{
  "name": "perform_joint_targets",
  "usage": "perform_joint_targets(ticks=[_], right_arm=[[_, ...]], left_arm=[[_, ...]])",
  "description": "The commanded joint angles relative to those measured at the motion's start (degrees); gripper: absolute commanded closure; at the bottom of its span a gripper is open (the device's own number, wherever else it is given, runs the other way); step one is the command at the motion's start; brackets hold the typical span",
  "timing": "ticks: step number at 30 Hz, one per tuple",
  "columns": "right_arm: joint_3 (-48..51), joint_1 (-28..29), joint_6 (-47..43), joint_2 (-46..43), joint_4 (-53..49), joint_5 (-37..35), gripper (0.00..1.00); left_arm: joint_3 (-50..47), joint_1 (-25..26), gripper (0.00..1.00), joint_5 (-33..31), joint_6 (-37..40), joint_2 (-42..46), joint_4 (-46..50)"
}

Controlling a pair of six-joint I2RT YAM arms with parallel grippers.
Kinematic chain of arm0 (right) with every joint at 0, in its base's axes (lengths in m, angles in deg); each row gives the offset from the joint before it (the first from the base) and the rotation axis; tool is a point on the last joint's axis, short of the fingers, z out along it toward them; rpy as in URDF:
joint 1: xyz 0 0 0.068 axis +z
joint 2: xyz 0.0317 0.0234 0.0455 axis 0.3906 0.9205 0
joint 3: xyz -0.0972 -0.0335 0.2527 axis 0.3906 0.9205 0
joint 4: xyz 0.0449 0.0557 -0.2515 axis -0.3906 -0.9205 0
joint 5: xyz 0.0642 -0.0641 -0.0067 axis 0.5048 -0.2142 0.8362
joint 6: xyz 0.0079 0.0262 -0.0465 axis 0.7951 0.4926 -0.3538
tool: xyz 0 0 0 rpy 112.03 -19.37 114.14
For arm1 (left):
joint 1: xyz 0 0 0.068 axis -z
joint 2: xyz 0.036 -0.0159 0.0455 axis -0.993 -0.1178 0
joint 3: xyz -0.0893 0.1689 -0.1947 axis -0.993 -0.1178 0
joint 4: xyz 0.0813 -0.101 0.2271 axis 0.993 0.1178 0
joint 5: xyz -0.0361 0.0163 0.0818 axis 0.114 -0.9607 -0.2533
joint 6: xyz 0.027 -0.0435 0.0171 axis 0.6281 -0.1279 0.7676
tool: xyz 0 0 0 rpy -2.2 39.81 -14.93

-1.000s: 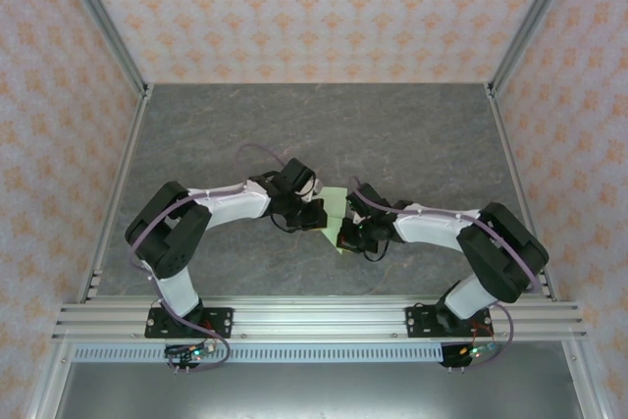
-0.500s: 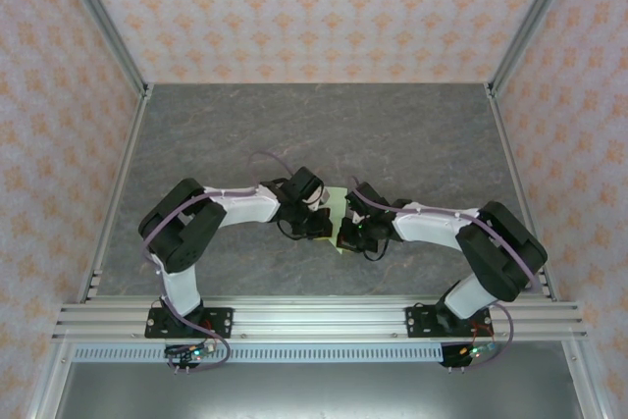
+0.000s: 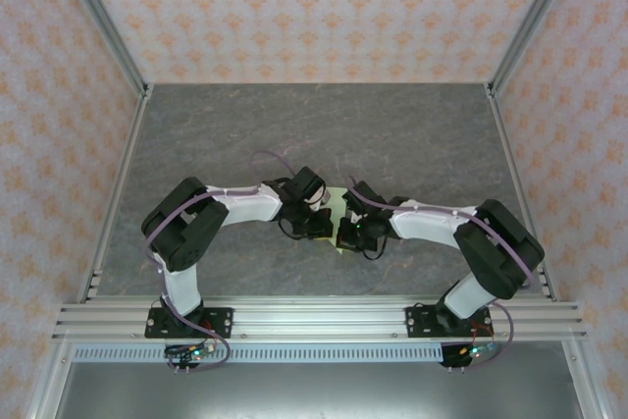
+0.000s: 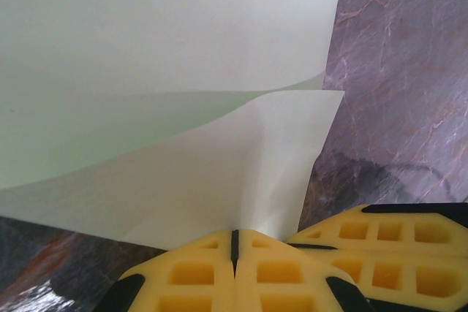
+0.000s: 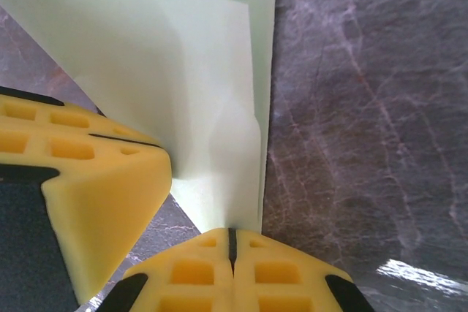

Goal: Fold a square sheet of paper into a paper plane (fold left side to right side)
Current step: Third fold the triangle at the center of the table.

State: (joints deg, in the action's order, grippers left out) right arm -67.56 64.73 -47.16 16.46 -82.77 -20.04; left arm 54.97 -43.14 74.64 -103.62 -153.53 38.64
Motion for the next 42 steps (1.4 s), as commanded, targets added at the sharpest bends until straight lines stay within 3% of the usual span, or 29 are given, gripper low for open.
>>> perform_joint_targets(ticks=[1,20,35,42], right_arm=[[2.96,-0.08,-1.44,4.65,-10.32,-9.97,1.00],[3.18,0.01,-2.62,5.63,-11.48,-9.66,1.00],[3.07,0.01,-3.24,4.93,-11.77,-9.28,1.00],[2.35,0.01,-3.33,3.93,-11.42,-9.13,1.00]], left_arm=[[0.75,-1.36,1.00,-6.53,2.21,-2.00,3.72],[3.46,-13.35,1.00,-7.60,10.99,-5.53,9.32],[9.27,-19.69,0.99,-7.04,15.78,-6.25,14.90],[2.01,-18.29,0.98,-1.15,11.76,5.42,7.97]])
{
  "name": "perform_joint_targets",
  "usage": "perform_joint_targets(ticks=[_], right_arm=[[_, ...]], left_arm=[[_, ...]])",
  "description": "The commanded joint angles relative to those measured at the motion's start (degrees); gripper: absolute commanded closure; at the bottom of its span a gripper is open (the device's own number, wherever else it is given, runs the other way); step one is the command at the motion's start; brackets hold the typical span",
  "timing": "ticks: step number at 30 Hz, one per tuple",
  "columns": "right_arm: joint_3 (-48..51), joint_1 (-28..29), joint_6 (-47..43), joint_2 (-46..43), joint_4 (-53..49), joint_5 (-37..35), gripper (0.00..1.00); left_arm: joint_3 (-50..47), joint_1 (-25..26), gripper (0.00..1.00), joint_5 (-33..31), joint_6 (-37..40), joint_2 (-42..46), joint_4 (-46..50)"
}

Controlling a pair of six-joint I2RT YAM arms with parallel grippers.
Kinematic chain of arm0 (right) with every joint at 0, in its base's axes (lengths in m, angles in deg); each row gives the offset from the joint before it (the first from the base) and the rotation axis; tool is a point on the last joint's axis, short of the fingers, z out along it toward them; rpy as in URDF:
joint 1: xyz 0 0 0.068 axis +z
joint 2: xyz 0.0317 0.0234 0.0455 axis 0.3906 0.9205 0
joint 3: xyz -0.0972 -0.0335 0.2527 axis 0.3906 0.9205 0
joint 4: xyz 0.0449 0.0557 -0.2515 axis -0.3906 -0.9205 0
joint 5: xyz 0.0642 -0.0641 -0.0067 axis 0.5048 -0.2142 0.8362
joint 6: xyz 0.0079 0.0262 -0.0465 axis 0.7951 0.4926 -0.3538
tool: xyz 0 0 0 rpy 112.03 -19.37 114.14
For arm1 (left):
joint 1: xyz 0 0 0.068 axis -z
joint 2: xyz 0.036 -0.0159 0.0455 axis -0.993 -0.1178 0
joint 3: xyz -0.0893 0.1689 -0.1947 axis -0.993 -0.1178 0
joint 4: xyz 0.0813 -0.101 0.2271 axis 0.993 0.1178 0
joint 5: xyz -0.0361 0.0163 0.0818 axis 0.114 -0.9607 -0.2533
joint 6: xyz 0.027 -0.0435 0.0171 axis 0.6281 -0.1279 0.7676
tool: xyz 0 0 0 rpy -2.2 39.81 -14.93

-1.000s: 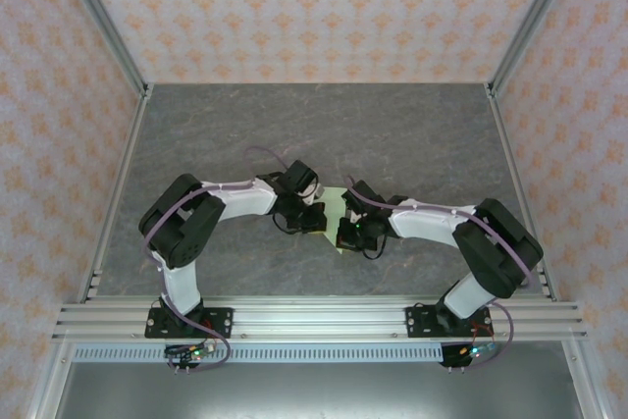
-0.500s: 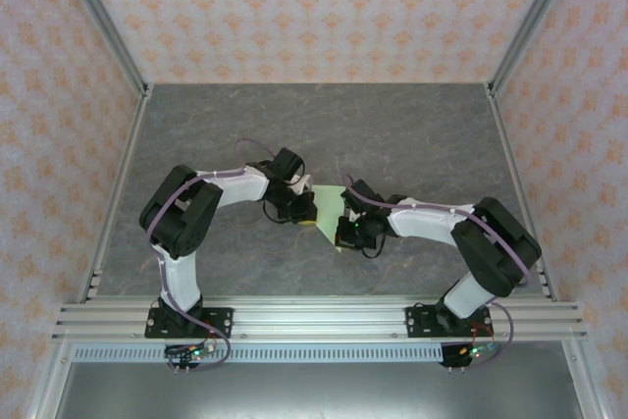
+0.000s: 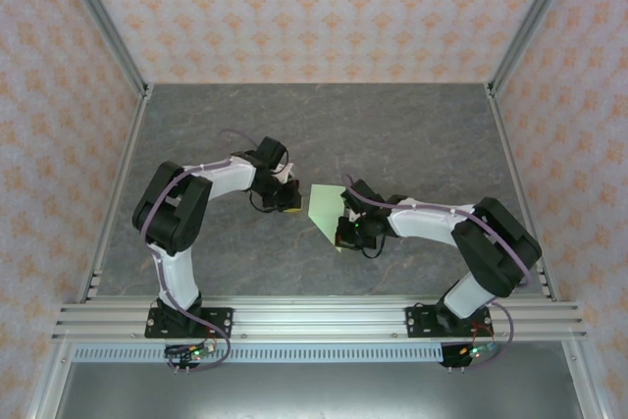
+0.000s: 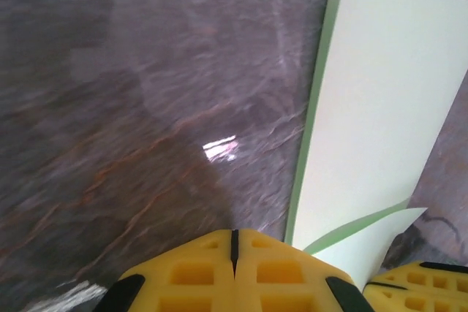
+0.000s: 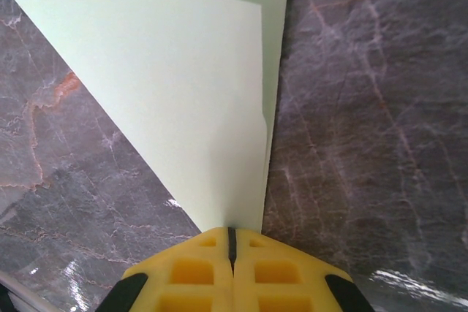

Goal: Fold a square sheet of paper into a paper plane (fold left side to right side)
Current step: Third fold the triangle at the center of the table.

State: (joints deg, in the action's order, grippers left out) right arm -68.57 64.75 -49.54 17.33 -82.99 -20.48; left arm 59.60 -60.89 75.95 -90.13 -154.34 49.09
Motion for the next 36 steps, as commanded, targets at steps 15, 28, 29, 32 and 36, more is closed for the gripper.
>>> perform_joint_targets(ticks=[15,28,29,32,36], right_arm=[[2.12,-0.01,-0.59,1.34,-10.64,-7.98,1.00],[0.53,0.24,2.00,-7.16,-11.41,-7.52,1.00],[0.09,0.45,2.44,-8.01,-11.58,-7.53,1.00],[-1.25,1.21,3.54,-9.15,-11.40,-7.45,1.00],[-1.80,2.18,5.84,-7.45,-6.58,-5.53,1.00]], left_arm=[[0.52,12.98,0.98,0.52,-7.26,0.33,-9.02],[-0.51,12.98,0.99,-4.29,-6.00,-2.27,-5.84],[-1.03,12.98,0.99,-4.27,-6.19,-2.26,-6.19],[-1.85,12.98,0.99,-4.51,-6.52,-2.23,-6.85],[-1.68,12.98,0.99,-5.43,-6.37,-2.27,-6.49]])
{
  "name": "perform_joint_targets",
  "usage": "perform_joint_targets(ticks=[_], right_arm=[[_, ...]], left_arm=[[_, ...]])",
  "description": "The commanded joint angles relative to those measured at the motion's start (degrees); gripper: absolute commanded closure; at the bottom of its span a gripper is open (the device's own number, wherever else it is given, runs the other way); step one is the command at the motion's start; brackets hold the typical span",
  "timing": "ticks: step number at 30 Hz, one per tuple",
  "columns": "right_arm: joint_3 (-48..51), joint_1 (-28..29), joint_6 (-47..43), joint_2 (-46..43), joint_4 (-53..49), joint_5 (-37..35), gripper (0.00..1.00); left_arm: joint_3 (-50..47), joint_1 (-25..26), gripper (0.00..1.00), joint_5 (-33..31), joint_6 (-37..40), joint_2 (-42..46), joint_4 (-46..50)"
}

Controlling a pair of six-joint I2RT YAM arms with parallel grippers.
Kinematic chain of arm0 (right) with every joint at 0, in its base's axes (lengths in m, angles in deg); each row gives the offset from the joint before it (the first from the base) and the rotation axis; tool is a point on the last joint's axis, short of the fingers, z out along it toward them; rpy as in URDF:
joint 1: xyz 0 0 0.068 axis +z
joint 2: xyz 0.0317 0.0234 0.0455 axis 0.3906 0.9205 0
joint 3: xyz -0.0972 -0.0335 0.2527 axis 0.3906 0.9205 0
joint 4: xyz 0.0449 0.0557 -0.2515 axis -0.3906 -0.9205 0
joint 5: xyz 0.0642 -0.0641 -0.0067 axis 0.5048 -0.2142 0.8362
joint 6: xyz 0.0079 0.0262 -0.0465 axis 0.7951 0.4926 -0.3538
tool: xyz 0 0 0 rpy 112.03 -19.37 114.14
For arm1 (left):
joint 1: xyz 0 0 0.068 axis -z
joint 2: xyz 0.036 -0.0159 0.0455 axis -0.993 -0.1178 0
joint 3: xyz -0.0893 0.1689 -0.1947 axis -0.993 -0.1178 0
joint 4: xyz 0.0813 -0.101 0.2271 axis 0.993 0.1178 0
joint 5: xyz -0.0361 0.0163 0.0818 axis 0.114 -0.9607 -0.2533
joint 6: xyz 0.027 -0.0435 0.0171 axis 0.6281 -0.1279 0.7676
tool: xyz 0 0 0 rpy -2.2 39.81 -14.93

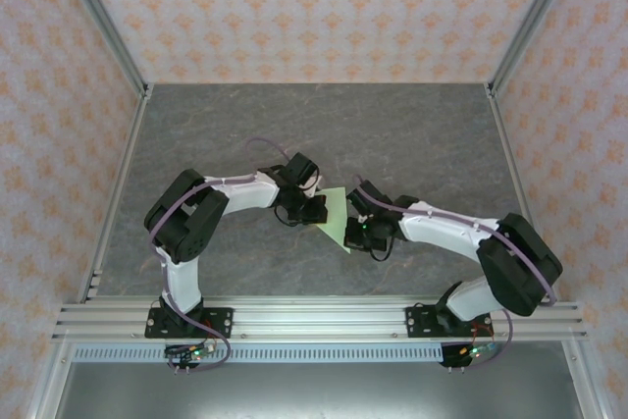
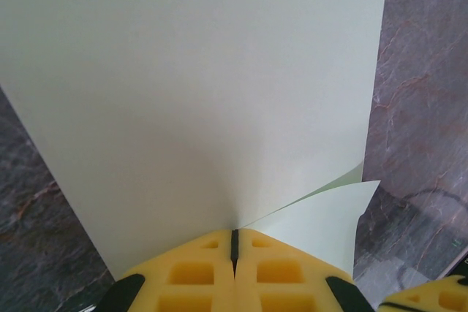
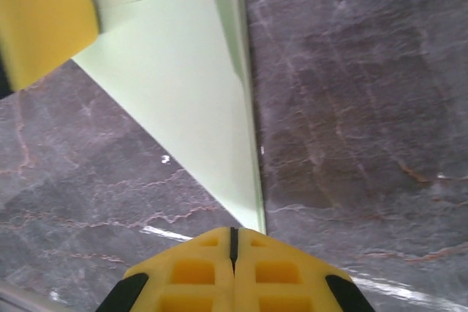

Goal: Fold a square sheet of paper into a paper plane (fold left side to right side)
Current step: Third fold the triangle at the center of the table.

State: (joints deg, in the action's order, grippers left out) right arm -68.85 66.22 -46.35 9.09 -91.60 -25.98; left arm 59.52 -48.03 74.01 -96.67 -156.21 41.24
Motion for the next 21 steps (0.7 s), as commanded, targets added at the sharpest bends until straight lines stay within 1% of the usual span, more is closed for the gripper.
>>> perform_joint_targets(ticks=[1,5,10,19,21], right_arm=[[-1.64,0.81,3.09,1.89,3.01,0.44,1.00],[-2.94,1.16,4.78,5.94,4.97,-0.70,1.00],[-2.64,1.16,6.40,7.41,5.96,-2.30,1.00],[4.61,1.09,9.59,4.75,6.08,-1.39,1.00],[6.62,1.14,9.99,3.50,6.12,-0.74,1.00]], left_arm=[[-1.43,0.13,0.99,-3.70,0.15,-0.33,1.50],[-1.33,0.13,0.99,-4.85,0.42,-0.39,2.36],[-1.32,0.13,0.99,-5.48,0.59,-0.33,2.83],[-0.56,0.12,1.00,-6.54,1.16,-0.34,3.96],[-0.19,0.11,1.00,-6.72,1.29,-2.09,4.29]])
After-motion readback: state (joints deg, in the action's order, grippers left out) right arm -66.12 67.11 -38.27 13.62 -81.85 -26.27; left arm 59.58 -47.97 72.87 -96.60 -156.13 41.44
